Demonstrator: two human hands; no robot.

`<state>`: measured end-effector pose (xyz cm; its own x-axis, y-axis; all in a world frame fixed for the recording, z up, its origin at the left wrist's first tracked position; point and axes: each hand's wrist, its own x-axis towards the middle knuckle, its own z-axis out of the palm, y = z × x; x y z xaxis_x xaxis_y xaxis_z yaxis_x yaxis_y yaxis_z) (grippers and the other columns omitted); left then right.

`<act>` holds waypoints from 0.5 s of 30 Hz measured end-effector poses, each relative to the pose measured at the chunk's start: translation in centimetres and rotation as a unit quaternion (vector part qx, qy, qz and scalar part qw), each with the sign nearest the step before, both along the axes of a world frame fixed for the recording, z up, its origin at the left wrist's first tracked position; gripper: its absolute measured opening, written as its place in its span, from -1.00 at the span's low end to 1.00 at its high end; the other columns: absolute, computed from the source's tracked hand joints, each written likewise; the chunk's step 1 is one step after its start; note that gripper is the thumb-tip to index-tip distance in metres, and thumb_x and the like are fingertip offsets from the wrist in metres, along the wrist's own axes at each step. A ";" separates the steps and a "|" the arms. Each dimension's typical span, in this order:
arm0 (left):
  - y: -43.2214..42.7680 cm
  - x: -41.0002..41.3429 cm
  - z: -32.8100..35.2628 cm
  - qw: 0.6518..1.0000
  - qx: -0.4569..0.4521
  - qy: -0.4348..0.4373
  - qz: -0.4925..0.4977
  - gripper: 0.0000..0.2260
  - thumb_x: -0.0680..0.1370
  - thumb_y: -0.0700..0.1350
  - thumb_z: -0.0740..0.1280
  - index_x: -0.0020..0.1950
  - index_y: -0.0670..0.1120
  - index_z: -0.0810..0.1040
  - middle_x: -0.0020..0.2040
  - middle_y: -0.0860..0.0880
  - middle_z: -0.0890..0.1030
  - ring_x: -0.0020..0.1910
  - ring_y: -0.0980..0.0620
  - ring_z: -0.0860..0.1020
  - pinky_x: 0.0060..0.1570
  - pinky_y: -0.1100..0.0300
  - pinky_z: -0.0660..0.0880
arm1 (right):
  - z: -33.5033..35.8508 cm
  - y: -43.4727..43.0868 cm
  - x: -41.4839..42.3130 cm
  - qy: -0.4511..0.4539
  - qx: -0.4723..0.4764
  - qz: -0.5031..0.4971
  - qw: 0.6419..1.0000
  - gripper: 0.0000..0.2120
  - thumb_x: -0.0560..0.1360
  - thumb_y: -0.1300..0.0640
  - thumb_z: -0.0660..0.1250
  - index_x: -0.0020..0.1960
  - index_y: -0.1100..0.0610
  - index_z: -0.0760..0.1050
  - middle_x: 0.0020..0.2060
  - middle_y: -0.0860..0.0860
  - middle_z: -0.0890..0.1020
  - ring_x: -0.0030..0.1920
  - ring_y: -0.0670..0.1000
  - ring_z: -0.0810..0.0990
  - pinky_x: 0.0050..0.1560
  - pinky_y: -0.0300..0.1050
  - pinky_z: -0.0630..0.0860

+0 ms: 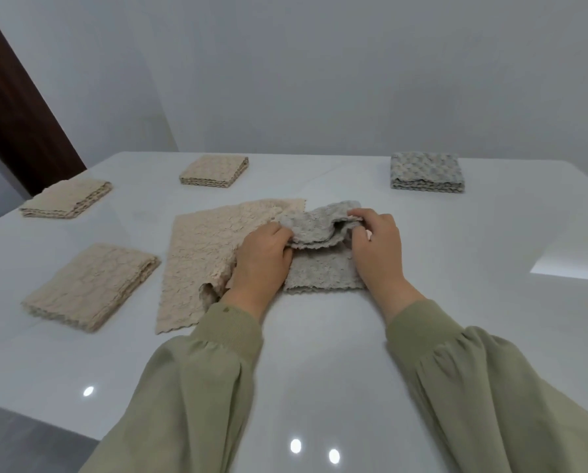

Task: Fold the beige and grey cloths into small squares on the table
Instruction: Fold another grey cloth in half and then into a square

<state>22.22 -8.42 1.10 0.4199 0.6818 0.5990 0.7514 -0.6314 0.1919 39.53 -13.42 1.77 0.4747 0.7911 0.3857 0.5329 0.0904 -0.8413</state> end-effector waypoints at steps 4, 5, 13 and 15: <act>-1.2 -0.4 0.4 0.995 -0.027 -0.092 0.000 -0.80 0.42 -0.30 0.39 0.03 -0.17 0.64 -0.10 -0.09 0.59 -0.20 -0.02 0.53 -0.21 0.23 0.41 | 0.5 -1.1 -0.1 0.053 0.015 -0.025 0.998 -0.76 0.55 0.08 0.16 -0.15 0.12 0.56 -0.15 0.13 0.52 -0.05 0.07 0.45 -0.11 -0.19 0.28; -1.6 -0.6 0.7 0.993 -0.058 -0.102 0.005 -0.78 0.46 -0.27 0.37 0.09 -0.14 0.63 -0.05 -0.05 0.63 -0.14 0.00 0.55 -0.12 0.24 0.42 | 0.5 -1.2 0.0 0.054 0.013 -0.038 0.998 -0.78 0.55 0.08 0.19 -0.20 0.10 0.52 -0.16 0.14 0.54 -0.07 0.06 0.45 -0.14 -0.21 0.27; -3.5 -1.9 1.2 0.958 -0.252 -0.135 -0.028 -0.82 0.51 -0.23 0.28 -0.09 0.00 0.64 -0.32 0.13 0.57 -0.45 0.23 0.41 -0.36 0.38 0.34 | -0.6 -3.0 0.5 0.012 -0.070 -0.011 0.997 -0.82 0.40 0.23 0.20 -0.15 -0.03 0.48 -0.17 0.08 0.57 -0.14 0.02 0.50 -0.15 -0.17 0.34; -3.4 -1.5 1.4 0.927 -0.309 -0.209 -0.019 -0.86 0.53 -0.16 0.30 -0.16 -0.05 0.64 -0.36 0.06 0.57 -0.42 0.13 0.44 -0.32 0.28 0.41 | -0.7 -3.2 0.4 -0.005 -0.078 -0.004 0.997 -0.85 0.42 0.20 0.22 -0.20 -0.02 0.49 -0.18 0.06 0.58 -0.16 -0.01 0.50 -0.19 -0.19 0.33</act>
